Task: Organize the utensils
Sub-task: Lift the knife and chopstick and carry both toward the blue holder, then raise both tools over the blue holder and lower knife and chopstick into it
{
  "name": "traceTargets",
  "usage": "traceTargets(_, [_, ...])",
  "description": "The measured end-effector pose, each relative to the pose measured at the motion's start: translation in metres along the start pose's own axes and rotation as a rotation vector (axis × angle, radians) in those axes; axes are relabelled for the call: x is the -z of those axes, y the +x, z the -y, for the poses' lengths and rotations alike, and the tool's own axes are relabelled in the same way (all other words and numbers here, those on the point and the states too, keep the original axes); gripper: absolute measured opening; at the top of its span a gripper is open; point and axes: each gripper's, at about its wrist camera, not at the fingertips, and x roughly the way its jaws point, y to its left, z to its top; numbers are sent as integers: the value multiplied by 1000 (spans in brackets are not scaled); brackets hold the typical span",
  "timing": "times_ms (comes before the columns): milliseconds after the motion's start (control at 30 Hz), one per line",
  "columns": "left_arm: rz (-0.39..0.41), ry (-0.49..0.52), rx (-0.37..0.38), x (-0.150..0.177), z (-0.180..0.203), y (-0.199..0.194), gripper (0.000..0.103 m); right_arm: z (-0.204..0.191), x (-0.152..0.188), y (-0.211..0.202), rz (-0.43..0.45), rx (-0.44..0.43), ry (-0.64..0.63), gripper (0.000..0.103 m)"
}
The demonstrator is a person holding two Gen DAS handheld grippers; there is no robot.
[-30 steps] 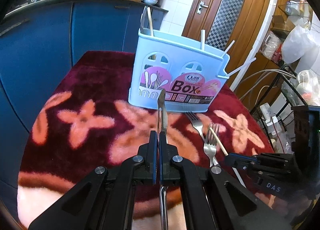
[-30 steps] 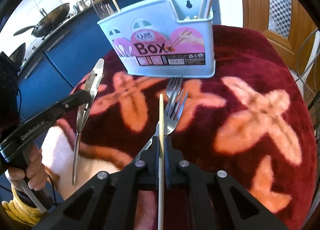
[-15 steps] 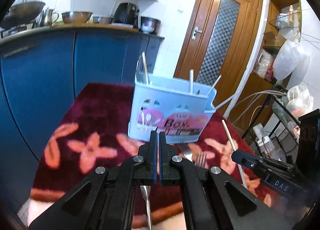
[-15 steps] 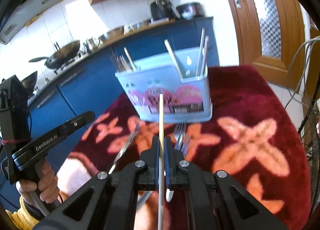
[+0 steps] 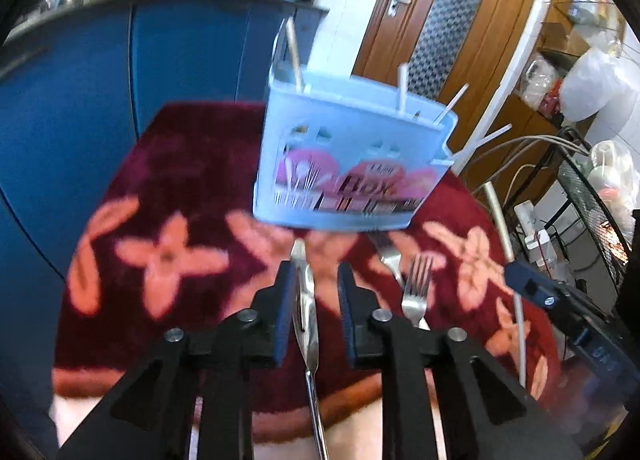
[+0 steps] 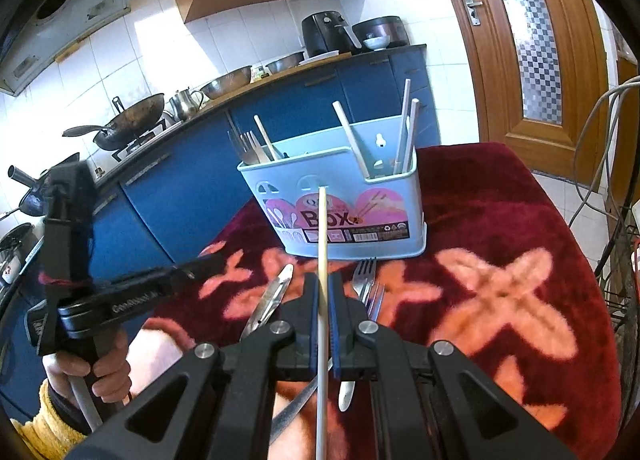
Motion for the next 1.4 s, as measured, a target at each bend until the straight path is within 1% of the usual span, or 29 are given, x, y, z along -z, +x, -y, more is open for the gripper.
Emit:
traceTargets(233, [-120,2,-23,8,-7,34,21,4,5,5,-23,1,13,6])
traceTargets(367, [-191,35,-32,6,-7,55,21,6,7,7,-33,-10,17,6])
traceTargets(433, [-233,50,-29,5,-7,66,21,6,8,8,-37,-13,13,6])
traceTargets(500, [-257,63,-21,3,-6,72,21,7,8,9,-41,-14,12,6])
traceTargets(567, [-263,86,-25,2,-4,75,18,10,8,11,-46,-13,15,6])
traceTargets(633, [-269,97,-25,-2,-3,77,10,13,9,13,-52,-12,19,6])
traceTargets(767, [-271,112,-18,-5,-1,78,3,16,10,16,-63,-14,25,6])
traceTargets(800, [-263,109,-10,-5,-1,76,0,16,11,16,-63,-15,26,6])
traceTargets(867, [-242,101,2,-5,1,72,0,16,11,16,-61,-17,26,6])
traceTargets(1033, [-154,90,22,-4,3,49,0,13,8,11,-39,-25,13,6])
traceTargets(1200, [2,115,26,-10,18,12,0,8,2,3,6,-29,6,6])
traceTargets(1367, [152,114,37,-25,30,-24,0,5,-7,-5,52,-32,5,6])
traceTargets(1400, [194,113,35,-30,32,-32,0,5,-9,-6,61,-33,7,6])
